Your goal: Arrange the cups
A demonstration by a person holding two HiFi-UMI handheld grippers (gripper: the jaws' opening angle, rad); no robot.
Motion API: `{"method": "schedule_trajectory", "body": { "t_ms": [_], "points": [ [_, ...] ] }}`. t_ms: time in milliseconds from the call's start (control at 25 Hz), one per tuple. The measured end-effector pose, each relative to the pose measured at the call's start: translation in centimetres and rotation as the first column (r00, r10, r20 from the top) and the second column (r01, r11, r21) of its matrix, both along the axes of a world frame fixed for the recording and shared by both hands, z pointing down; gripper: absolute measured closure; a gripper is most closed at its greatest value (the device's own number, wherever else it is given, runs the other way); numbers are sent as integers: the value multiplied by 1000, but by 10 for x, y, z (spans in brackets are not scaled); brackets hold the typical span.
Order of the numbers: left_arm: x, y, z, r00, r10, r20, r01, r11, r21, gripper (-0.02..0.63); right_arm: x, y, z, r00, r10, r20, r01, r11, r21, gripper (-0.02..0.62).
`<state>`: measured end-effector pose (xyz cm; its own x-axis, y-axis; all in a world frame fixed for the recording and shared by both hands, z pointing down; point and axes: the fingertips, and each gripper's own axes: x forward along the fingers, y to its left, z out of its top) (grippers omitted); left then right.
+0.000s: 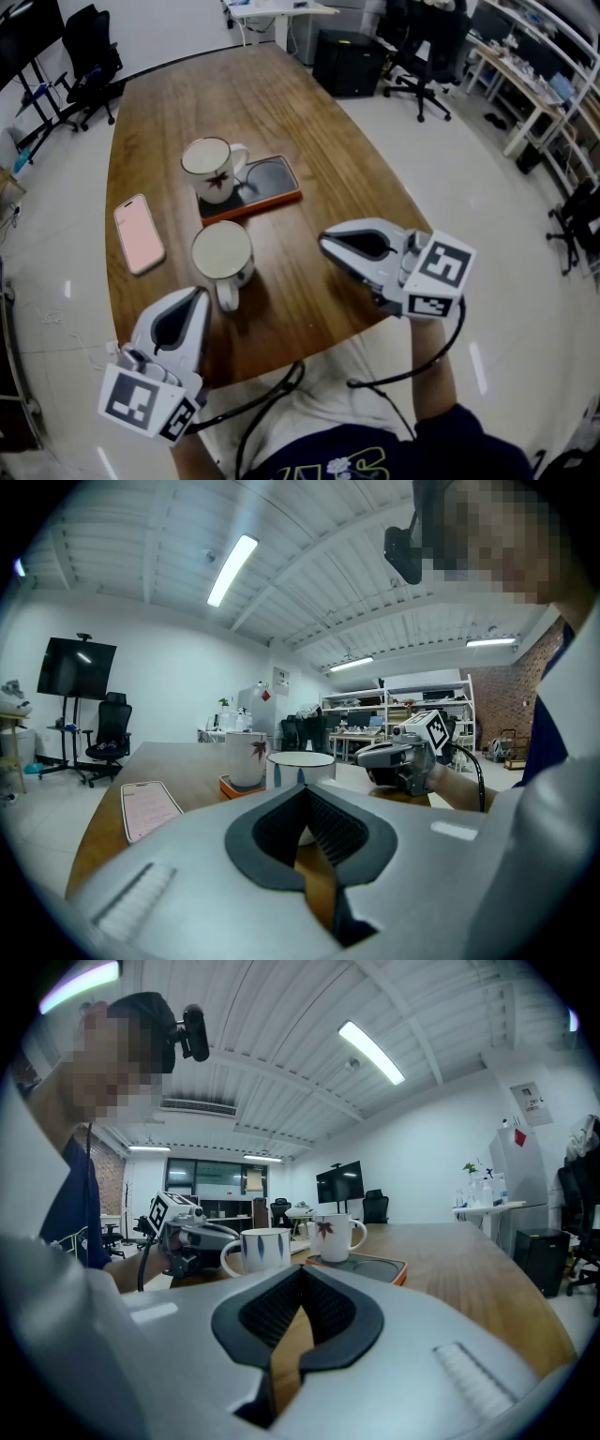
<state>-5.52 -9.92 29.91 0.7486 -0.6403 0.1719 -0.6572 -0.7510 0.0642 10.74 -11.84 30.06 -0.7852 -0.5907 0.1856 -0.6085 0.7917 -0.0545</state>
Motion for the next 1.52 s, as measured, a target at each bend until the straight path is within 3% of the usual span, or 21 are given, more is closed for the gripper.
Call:
{"method": "schedule_trajectory", "body": {
  "t_ms": [480, 640, 760, 920, 960, 1040, 1160, 1520],
  "points": [
    [1, -1, -1, 1000, 3, -1, -3, 1000, 2, 603, 0, -14, 0, 1000, 7, 0, -7, 1000, 0, 595],
    [0, 0, 0, 1000, 0, 1, 0, 1000, 2, 603, -10, -23, 1, 999, -49, 1, 49, 999, 1, 595],
    [0, 0, -1, 1000, 3, 1, -3, 1000, 2, 603, -15, -33, 1, 997, -79, 2, 79, 997, 0, 379],
    [1, 0, 0, 1000, 4, 0, -4, 1000, 2, 603, -17, -58, 2, 999, -50, 4, 50, 999, -4, 310],
    [1, 0, 1, 1000, 3, -1, -3, 1000, 2, 603, -19, -64, 2, 999, -47, 4, 47, 999, -5, 266],
    [1, 0, 0, 1000, 3, 0, -3, 1000, 3, 603, -23, -73, 3, 999, -44, 5, 44, 999, -5, 51],
    [0, 0, 0, 1000, 2, 1, -2, 1000, 3, 603, -25, -83, 3, 999, -32, 6, 32, 999, -4, 14],
    [1, 0, 1, 1000, 4, 1, -4, 1000, 3, 603, -37, -125, 5, 1000, -7, 9, 7, 1000, -12, 40]
  ]
}}
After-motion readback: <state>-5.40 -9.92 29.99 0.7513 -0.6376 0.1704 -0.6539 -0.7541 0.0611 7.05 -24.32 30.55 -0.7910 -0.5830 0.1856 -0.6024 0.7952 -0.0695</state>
